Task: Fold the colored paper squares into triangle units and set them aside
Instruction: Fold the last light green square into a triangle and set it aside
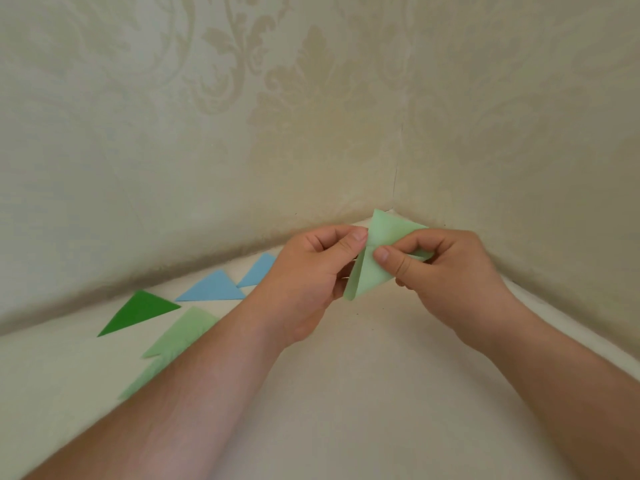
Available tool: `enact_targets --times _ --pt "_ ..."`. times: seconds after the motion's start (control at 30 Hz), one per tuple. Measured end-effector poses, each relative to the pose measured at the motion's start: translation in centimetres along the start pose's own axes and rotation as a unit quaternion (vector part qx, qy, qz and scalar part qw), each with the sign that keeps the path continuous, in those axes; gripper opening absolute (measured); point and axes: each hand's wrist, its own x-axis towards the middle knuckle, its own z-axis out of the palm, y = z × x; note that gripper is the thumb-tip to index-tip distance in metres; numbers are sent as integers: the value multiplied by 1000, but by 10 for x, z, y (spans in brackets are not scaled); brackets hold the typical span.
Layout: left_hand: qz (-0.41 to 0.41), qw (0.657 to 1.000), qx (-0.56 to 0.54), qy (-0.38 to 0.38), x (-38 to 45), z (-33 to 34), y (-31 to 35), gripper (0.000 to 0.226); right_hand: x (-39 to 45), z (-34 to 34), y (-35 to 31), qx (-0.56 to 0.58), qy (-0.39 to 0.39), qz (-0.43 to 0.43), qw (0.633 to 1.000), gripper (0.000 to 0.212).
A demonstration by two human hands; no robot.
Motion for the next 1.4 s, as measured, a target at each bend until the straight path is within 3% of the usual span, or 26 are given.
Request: enact_targets --times 0.13,0.2,0.47,0.57,0.67,0.77,0.97,1.23,1.4 --pt "14 999 -12 -37 0 1 0 25 1 0 -3 16 38 4 999 22" --pt "28 999 9 -43 0 2 -3 39 1 0 -3 16 57 1 998 22" --pt "94 990 97 34 0 4 -8 29 2 0 -5 11 74 -5 997 11" --pt "90 989 114 35 -1 3 -4 25 5 -10 -4 -76 86 -10 993 45" --pt "82 988 129 24 -2 3 -3 24 6 -20 -10 -51 19 11 998 59" --pt "82 987 138 15 -4 4 -4 23 7 -20 -10 21 -37 34 999 47" --pt "83 991 106 18 -4 5 -2 22 6 -21 -11 92 -37 42 994 35" --pt "125 984 123 20 -4 6 -4 18 1 -20 -16 14 -63 16 998 30" --pt "126 984 124 17 -4 6 -4 12 3 -21 -16 3 -60 3 998 8"
